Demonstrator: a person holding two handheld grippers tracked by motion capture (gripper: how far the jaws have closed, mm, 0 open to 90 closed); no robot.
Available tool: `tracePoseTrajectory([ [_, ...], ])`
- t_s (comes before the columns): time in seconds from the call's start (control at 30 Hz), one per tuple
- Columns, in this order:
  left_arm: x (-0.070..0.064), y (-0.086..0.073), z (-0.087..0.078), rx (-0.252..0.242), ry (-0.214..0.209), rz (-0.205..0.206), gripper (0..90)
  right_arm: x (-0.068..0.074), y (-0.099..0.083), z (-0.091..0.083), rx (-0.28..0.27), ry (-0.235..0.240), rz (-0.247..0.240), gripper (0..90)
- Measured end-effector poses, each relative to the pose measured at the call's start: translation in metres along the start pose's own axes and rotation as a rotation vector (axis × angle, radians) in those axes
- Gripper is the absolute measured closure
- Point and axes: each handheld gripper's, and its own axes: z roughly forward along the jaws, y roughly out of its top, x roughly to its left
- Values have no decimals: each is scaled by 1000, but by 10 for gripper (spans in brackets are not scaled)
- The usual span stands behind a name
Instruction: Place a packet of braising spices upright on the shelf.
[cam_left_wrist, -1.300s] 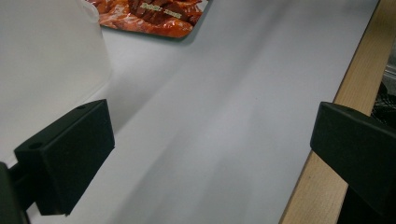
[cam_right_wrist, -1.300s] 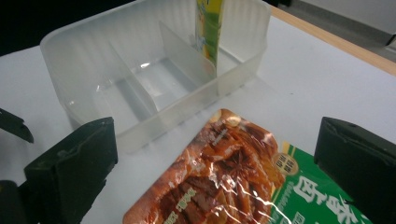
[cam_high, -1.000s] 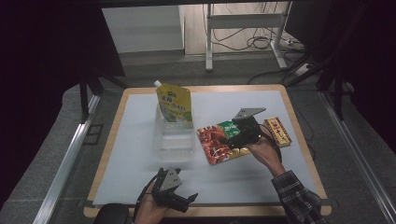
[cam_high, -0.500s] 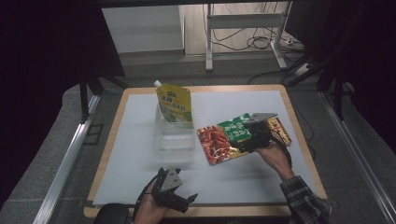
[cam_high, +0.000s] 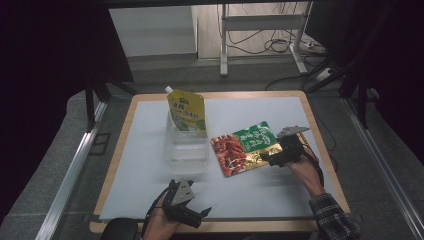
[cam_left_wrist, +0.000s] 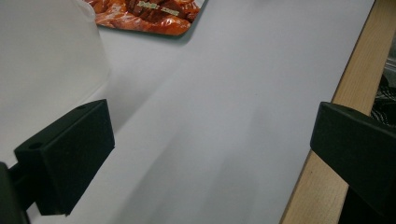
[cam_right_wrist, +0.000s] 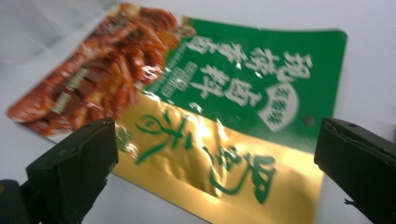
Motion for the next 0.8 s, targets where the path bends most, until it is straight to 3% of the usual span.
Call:
tracePoseTrajectory([
  [0.4, -1, 0, 1, 8, -5, 12, 0, -16, -16, 12, 50, -17, 37, 0],
  [0.67, -2, 0, 2, 12, -9, 19, 0, -19, -19, 17, 55, -1, 57, 0],
  [0.8, -2, 0, 2, 12, -10, 20, 0, -21, -20, 16, 35, 39, 101, 0],
])
